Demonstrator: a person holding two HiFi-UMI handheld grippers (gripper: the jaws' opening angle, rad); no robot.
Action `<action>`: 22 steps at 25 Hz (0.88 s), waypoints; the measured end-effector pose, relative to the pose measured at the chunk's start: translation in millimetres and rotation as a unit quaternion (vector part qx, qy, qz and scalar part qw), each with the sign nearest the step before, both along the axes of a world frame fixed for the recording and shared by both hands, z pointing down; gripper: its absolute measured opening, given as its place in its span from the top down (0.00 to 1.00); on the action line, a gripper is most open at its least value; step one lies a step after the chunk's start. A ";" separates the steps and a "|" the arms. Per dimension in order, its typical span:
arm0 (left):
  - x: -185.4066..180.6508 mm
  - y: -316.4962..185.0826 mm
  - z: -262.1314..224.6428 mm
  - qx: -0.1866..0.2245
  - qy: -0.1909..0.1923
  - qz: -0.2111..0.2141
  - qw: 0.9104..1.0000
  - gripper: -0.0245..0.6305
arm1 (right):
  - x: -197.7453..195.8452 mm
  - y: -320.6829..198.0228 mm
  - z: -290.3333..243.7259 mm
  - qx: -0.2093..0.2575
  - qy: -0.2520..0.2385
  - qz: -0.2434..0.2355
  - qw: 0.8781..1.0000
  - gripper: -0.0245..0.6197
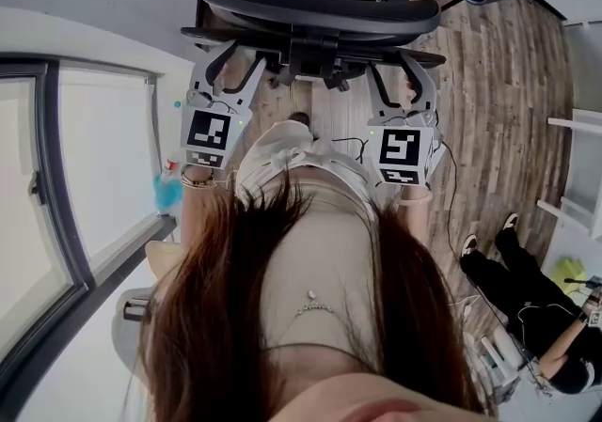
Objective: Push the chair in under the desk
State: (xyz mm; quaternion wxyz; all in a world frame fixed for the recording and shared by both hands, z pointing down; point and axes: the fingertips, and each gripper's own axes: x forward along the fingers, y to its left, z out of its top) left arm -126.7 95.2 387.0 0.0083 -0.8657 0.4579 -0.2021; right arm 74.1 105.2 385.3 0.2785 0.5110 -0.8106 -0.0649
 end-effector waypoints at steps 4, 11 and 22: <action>1.1 0.7 0.1 -0.002 -0.018 0.009 1.000 0.69 | 3.4 0.4 8.0 -0.012 0.015 0.001 1.000 0.64; 2.4 -0.4 4.5 0.010 -0.068 0.014 0.998 0.67 | 3.2 -1.5 18.3 -0.019 0.035 -0.001 0.999 0.61; -0.1 -8.3 4.3 0.012 -0.075 0.013 0.997 0.65 | 0.9 -5.5 19.0 -0.023 0.023 -0.023 0.999 0.59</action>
